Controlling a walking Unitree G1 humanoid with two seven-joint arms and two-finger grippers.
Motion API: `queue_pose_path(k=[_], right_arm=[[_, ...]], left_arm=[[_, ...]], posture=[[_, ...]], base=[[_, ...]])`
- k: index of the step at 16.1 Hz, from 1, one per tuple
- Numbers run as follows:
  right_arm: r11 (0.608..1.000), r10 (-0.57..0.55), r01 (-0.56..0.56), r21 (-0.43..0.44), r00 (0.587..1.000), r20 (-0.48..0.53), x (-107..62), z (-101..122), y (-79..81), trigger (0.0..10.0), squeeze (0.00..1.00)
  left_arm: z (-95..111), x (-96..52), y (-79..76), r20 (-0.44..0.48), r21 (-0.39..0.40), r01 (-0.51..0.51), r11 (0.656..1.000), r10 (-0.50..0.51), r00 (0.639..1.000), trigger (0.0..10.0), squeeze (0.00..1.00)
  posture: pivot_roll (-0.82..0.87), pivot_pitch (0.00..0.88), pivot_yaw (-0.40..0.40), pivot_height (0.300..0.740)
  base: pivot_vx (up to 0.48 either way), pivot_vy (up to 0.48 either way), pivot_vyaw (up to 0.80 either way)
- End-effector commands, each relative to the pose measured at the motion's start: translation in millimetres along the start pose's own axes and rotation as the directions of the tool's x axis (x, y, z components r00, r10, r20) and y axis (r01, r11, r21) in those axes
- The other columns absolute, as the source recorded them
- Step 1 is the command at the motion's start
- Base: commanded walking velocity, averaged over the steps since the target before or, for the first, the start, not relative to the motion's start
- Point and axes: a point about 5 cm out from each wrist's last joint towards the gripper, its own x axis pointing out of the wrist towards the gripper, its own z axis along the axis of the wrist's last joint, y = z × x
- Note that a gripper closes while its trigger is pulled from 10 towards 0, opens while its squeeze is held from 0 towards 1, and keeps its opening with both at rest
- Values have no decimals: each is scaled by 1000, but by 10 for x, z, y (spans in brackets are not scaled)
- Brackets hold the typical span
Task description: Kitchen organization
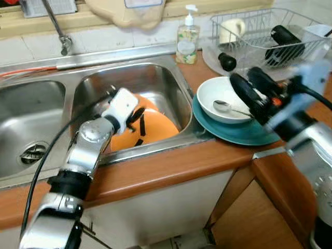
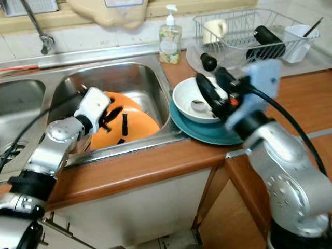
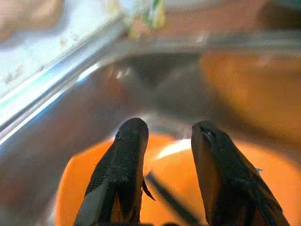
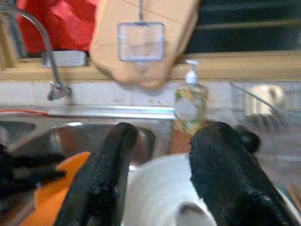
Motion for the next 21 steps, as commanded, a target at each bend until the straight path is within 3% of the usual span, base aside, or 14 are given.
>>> queue_pose_path(k=[1, 3, 4, 5, 6, 7, 8, 9, 10, 14, 15, 16, 17, 21], right_arm=[[1000, 8, -8, -4, 1000, 6, -53, 6, -16, 10000, 1000], [1000, 14, -14, 6, 1000, -15, -114, -47, -26, 10000, 1000], [1000, 13, -13, 4, 999, -37, -143, -85, -31, 10000, 1000], [1000, 8, -8, 2, 999, -45, -154, -101, -37, 10000, 1000], [1000, -12, 12, -8, 998, -60, -172, -134, -62, 10000, 1000], [999, -35, 34, -13, 997, -72, -198, -161, -104, 10000, 0], [999, -46, 45, -17, 996, -80, -223, -176, -134, 10000, 0], [999, -46, 45, -16, 995, -88, -248, -189, -153, 10000, 0], [999, -38, 37, -17, 994, -104, -288, -215, -181, 10000, 0], [999, -21, 24, 21, 988, -156, -363, -359, -237, 10000, 0], [999, -16, 21, 30, 987, -160, -365, -378, -234, 7529, 0], [998, -10, 20, 57, 987, -162, -369, -428, -236, 3176, 0], [998, -13, 24, 66, 987, -163, -370, -447, -244, 1216, 0], [996, -17, 31, 88, 988, -155, -362, -474, -278, 0, 0]], left_arm=[[107, -77, -25, 102, -83, 40, 996, -32, 994, 10000, 0], [231, -186, -170, 222, -165, 150, 975, -112, 969, 10000, 0], [241, -246, -257, 250, -204, 208, 957, -155, 956, 10000, 192], [242, -269, -285, 256, -213, 224, 951, -167, 952, 10000, 1000], [243, -306, -332, 268, -234, 249, 940, -184, 946, 10000, 1000], [261, -349, -382, 281, -238, 271, 933, -200, 939, 10000, 1000], [280, -383, -417, 289, -239, 283, 929, -210, 934, 10000, 1000], [295, -416, -460, 296, -247, 316, 916, -239, 925, 10000, 145], [313, -462, -531, 307, -259, 375, 890, -292, 906, 10000, 0], [318, -563, -675, 287, -255, 474, 843, -403, 869, 10000, 0], [320, -573, -688, 285, -252, 483, 839, -412, 865, 10000, 0], [331, -595, -715, 285, -254, 496, 830, -426, 859, 10000, 0], [335, -601, -721, 286, -256, 497, 829, -426, 858, 10000, 0], [349, -614, -747, 286, -258, 502, 825, -431, 856, 10000, 0]], posture=[[-218, 0, 82, 740], [-220, 0, 82, 740], [-223, 0, 84, 740], [-223, 0, 84, 740], [-223, 0, 84, 740], [-224, 0, 85, 740], [-225, 0, 84, 740], [-224, 0, 83, 740], [-222, 0, 82, 740], [-214, 0, 78, 740], [-214, 0, 78, 740], [-212, 0, 76, 740], [-212, 0, 76, 740], [-211, 0, 73, 740]], base=[[0, 0, 0], [0, 0, 0], [0, 0, 0], [0, 0, 0], [0, 0, 0], [0, 0, 0], [0, 0, 0], [0, 0, 0], [0, 0, 0], [0, 0, 0], [0, 0, 0], [0, 0, 0], [0, 0, 0], [0, 0, 0]])
